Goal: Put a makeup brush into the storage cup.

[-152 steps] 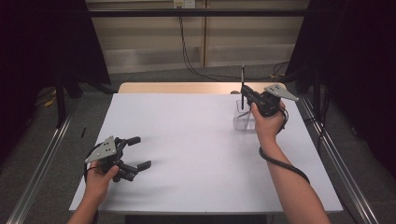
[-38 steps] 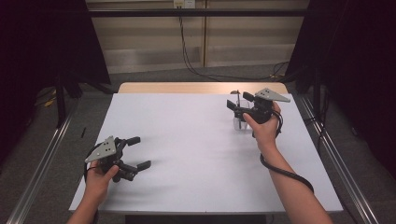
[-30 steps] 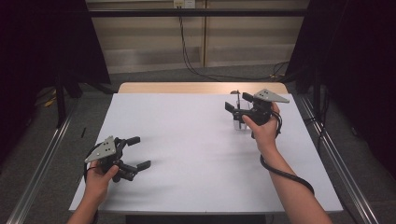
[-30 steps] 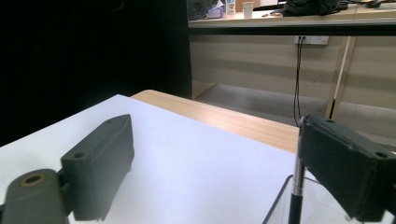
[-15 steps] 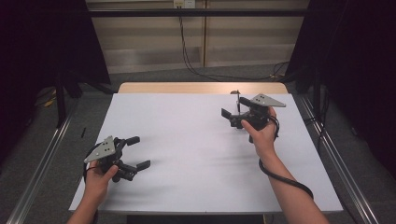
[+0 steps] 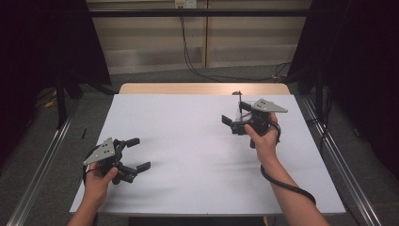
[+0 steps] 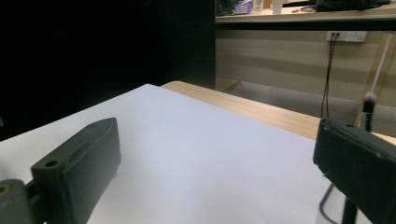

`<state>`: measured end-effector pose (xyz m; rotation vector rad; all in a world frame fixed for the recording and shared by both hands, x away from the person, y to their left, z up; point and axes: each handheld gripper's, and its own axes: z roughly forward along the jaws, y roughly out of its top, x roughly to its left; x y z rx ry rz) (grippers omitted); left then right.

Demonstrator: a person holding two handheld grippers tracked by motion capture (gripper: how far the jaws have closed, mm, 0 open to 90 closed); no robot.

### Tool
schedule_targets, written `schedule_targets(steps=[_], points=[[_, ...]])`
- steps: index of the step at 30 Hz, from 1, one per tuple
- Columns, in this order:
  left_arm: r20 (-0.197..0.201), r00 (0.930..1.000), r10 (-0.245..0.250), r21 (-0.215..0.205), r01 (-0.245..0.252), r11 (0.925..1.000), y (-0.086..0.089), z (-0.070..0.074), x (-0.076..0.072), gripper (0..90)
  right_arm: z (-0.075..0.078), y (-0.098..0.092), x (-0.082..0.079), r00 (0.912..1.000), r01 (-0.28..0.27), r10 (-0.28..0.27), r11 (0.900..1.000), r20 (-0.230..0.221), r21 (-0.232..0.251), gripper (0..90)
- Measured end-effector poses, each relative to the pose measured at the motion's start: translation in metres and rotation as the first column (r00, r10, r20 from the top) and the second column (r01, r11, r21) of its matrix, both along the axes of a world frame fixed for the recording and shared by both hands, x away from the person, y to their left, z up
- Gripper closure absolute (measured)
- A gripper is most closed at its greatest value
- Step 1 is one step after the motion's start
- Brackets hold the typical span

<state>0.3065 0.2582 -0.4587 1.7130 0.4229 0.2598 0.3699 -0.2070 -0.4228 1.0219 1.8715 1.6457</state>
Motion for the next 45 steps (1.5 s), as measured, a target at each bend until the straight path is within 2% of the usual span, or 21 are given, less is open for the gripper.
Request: schedule_targets(steps=[23,45], points=[[-0.005,0.9999,0.013,-0.002,-0.013,0.9999,0.005,-0.001,-0.006,0.4,-0.004,0.005,-0.015,0.9979,-0.063,0.063,0.998,0.016,-0.014,0.0],[-0.002,0.9999,0.015,0.001,-0.015,0.9999,0.005,-0.001,-0.006,0.5,-0.017,-0.004,-0.035,0.9947,-0.102,0.102,0.994,-0.009,-0.023,0.0]])
